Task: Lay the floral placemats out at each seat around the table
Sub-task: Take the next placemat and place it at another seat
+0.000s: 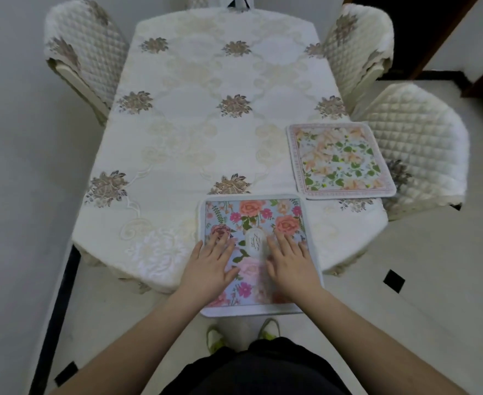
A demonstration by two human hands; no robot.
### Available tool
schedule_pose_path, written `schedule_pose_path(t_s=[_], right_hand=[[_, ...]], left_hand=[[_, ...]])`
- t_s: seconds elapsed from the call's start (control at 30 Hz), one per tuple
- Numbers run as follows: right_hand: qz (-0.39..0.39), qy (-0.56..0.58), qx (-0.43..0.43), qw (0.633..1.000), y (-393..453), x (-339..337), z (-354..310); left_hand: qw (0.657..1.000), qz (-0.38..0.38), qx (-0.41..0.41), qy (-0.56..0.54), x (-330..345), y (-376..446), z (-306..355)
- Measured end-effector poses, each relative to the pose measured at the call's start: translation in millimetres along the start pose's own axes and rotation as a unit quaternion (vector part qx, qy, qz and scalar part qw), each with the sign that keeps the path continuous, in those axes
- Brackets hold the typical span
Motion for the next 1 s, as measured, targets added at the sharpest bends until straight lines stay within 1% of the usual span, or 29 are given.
schedule_pose_path(t_s=[0.1,0.27,0.53,0.67,0.77,0.9,1.0], right_hand=[[0.002,0.001,0.0,1.0,0.6,2.9,16.8],[-0.011,0.006,0.014,1.0,3.1,12.0,37.7],[-0.017,0.008,0.026,0.999,2.5,16.1,54.1],[-0.019,-0.004,0.032,0.999,0.7,15.2,62.1],[-0.015,0.0,0.04,0.999,-0.5,14.1,66.6],[-0.016,0.022,0.061,0.998,-1.0,14.3,66.5],[-0.019,0.033,0.084,0.996,-2.4,14.6,68.3]], left_hand=[[1.0,-0.009,-0.012,-0.003,3.7,4.1,4.3],[0.999,0.013,-0.038,-0.003,7.5,7.2,6.5],[0.997,0.021,-0.069,-0.011,17.4,6.5,6.4],[0.995,0.038,-0.083,-0.038,17.7,3.2,6.3],[0.992,0.03,-0.108,-0.056,16.5,5.9,1.3],[0.977,0.008,-0.178,-0.117,16.4,6.2,-6.5],[0.973,0.007,-0.184,-0.142,15.9,2.5,-4.3]])
Point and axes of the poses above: each hand's wrist, its own y-axis towards the middle knuckle, its own x-axis out of the palm, z = x × y, the point moved 3 cm from there along y, towards the middle knuckle, and after that the axes turned 5 degrees about x, right-handed, at the moved point
